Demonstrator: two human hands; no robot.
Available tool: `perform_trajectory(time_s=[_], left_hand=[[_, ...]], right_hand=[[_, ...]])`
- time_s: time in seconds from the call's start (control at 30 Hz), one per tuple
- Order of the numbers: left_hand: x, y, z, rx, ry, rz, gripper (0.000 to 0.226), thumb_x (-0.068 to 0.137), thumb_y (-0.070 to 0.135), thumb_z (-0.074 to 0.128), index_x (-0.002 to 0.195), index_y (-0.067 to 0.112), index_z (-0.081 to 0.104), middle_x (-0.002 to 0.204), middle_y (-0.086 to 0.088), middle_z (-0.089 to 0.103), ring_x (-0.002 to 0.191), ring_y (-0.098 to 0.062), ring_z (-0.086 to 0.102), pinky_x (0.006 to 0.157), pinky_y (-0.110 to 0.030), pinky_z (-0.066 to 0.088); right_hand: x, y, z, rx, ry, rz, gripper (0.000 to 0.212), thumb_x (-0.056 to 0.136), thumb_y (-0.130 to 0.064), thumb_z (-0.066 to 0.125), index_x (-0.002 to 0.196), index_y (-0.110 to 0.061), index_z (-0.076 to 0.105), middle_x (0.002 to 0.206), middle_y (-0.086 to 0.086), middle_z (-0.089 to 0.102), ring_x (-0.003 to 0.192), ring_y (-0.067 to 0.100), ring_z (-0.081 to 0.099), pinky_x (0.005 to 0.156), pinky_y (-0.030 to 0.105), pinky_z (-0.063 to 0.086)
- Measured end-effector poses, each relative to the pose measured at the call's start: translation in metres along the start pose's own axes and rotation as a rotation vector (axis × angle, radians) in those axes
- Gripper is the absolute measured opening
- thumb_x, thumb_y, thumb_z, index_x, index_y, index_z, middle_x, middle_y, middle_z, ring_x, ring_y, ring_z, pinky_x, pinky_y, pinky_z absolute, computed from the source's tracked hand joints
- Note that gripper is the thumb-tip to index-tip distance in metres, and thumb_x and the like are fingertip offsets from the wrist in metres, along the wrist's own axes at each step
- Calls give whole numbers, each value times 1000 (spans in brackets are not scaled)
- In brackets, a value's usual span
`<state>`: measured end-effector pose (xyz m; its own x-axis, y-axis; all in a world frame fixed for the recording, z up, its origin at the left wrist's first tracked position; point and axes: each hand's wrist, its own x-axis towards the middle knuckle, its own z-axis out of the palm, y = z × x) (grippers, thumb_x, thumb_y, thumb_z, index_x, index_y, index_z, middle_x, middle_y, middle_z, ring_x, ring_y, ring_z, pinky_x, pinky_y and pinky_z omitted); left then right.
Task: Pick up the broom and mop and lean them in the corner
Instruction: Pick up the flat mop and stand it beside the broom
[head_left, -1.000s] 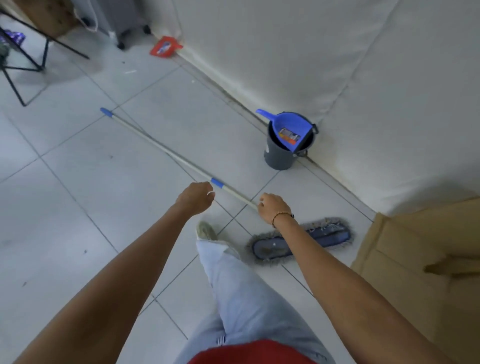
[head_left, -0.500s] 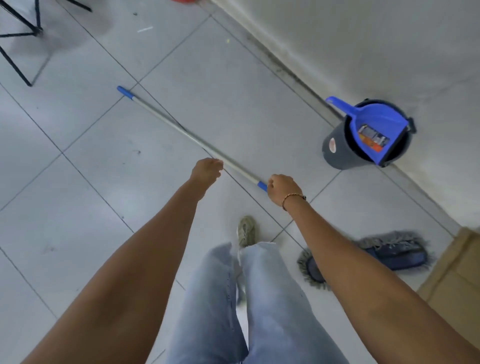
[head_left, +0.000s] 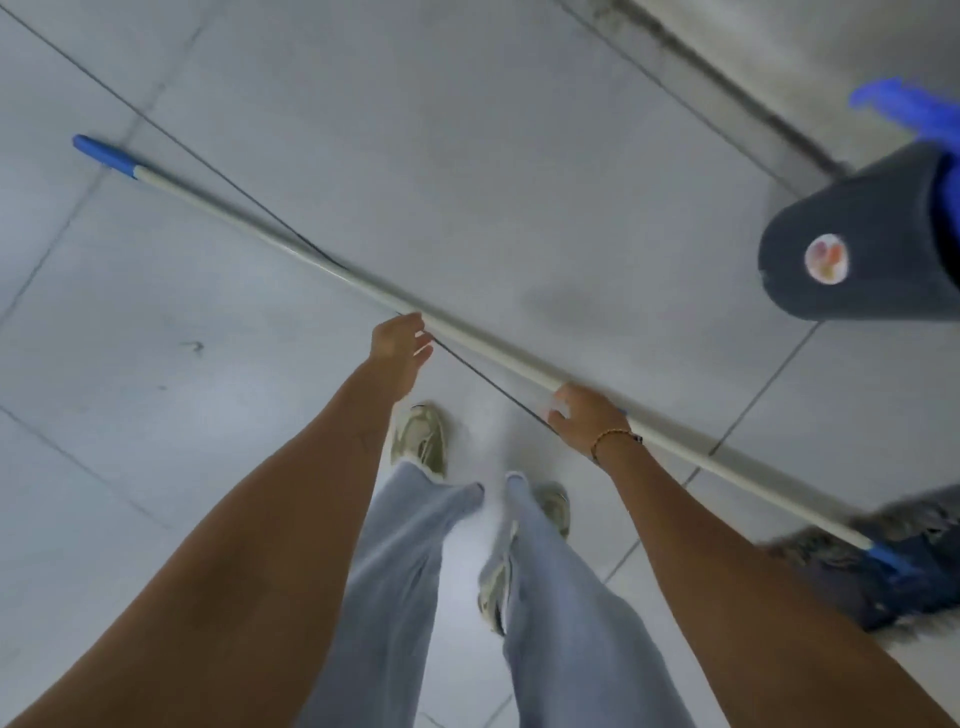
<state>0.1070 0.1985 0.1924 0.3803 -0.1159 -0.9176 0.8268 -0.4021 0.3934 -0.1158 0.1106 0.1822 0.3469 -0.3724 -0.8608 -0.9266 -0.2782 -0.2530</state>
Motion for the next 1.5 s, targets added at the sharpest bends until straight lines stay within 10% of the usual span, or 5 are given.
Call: perform_trajectory(time_s=[0.2,0.5,0.8,1.1,1.5], left_hand=[[169,-35,18,193,61,-106,59,86,34,64,138,15,44,132,-9,48,119,-29,51,107,-40,40],[183,-41,10,-306,30,37,29,87,17,66,110,4,55,91,-11,64,80,-22,64,78,-34,56],[-40,63,63,-556,-155,204,40,83,25,64,52,17,40,45,1,42,41,-15,41,57,-28,52],[-370,132,200,-282,-530,394,42,80,10,63,53,17,31,39,5,27,35,-12,23,40,-24,28],[-712,93,325,332,-1327,759,54,83,18,68,43,15,33,35,5,27,32,-12,23,43,-28,27]], right_hand=[[138,29,71,39,91,-132,71,88,-34,57,146,-9,23,149,14,33,134,31,37,110,41,33],[177,15,49,106,-80,24,38,82,-39,64,108,-12,59,105,12,61,95,27,59,70,27,41],[9,-2,-60,226,74,80,40,76,-33,68,110,-12,67,86,7,64,80,24,64,68,27,50],[-224,32,-208,585,535,169,29,72,-17,66,50,-14,47,53,3,47,51,19,44,51,27,36],[-460,93,-302,1164,1099,228,26,71,-10,66,54,-7,47,59,10,47,53,20,41,46,25,36]])
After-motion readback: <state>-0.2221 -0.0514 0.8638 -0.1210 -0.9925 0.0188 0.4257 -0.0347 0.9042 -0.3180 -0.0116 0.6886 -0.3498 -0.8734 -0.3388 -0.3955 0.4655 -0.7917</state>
